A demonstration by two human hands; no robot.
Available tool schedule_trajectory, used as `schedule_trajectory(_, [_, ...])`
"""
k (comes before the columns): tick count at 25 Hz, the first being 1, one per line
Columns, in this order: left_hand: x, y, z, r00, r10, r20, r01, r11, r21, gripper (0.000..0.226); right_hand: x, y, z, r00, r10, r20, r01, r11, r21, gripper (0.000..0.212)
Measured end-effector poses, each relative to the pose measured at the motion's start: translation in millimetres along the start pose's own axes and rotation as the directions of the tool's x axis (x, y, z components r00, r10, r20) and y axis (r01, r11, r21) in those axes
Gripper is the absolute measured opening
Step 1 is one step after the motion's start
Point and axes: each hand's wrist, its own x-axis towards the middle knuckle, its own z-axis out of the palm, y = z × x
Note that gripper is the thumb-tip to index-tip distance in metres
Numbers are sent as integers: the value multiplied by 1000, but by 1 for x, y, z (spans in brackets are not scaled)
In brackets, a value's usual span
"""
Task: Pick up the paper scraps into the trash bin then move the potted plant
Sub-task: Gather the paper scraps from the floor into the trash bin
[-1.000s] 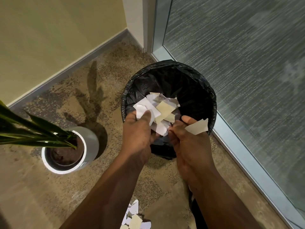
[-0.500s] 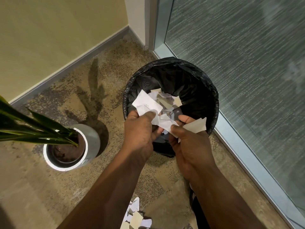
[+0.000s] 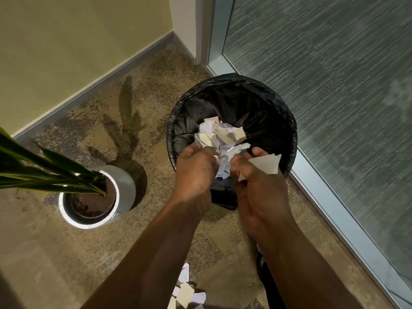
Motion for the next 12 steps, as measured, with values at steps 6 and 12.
schedule_trajectory(6, [0,-1,-6,995,1,101,-3,1000,21,24,-4,6,3,989,-9,149,4,999,32,40])
schedule_trajectory(12, [-2,-5,-18,982,-31,186,32,999,-4,22,-8,14,4,979,24,205,-47,993,108,43])
